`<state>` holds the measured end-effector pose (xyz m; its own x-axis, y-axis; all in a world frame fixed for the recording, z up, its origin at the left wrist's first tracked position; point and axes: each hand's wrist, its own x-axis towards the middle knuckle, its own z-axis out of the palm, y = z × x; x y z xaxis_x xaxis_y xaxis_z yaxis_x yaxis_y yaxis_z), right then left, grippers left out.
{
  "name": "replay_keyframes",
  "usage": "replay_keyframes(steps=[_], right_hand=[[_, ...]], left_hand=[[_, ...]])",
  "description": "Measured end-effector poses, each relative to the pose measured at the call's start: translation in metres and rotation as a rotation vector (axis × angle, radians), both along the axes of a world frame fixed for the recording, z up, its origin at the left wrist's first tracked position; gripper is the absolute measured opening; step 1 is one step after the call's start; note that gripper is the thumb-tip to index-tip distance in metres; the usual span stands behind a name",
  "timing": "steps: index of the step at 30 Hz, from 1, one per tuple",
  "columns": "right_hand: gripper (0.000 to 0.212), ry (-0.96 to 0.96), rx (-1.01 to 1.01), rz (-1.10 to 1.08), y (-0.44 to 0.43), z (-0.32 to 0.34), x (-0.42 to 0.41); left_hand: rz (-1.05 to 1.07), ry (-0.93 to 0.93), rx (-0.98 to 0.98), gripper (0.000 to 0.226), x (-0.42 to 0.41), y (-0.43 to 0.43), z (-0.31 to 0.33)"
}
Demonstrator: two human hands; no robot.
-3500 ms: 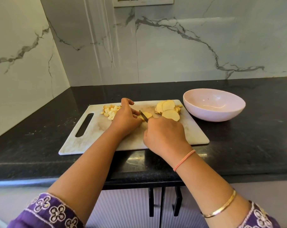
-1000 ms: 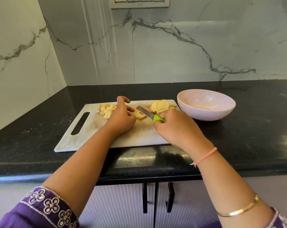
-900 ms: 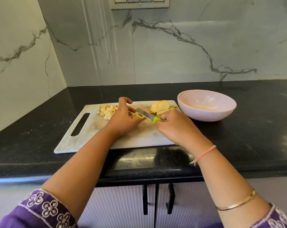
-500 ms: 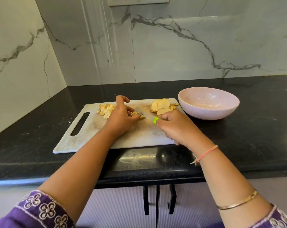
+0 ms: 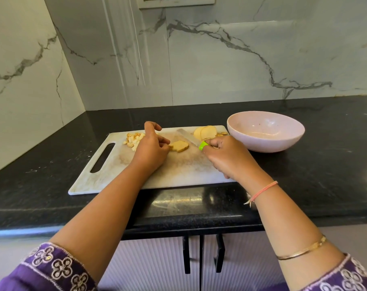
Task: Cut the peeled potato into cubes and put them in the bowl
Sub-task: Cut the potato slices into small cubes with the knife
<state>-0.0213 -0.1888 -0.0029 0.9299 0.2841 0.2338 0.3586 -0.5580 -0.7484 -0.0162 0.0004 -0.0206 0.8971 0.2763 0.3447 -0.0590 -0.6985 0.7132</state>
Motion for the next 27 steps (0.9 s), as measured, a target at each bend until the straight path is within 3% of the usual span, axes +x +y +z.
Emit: replay_keyframes(steps=[7, 10, 13, 20, 27], right_hand=[[0.027, -0.017, 0.133, -0.024, 0.005, -0.005, 0.014], [0.024, 0.01, 0.193, -0.028, 0.003, -0.008, 0.016], [0.025, 0.002, 0.195, -0.012, 0.003, -0.008, 0.018], [0.027, 0.03, 0.23, -0.004, -0.001, -0.011, 0.019], [0.025, 0.045, 0.251, -0.016, 0.0, -0.012, 0.02]], left_hand=[[-0.013, 0.025, 0.058, 0.027, -0.005, -0.003, 0.003], [-0.081, 0.062, 0.222, 0.02, -0.004, -0.005, 0.002], [-0.012, 0.042, 0.359, 0.013, 0.0, -0.002, 0.003], [0.195, 0.063, 0.457, 0.024, 0.011, 0.013, 0.007], [-0.004, 0.05, 0.572, 0.038, 0.016, -0.014, 0.011]])
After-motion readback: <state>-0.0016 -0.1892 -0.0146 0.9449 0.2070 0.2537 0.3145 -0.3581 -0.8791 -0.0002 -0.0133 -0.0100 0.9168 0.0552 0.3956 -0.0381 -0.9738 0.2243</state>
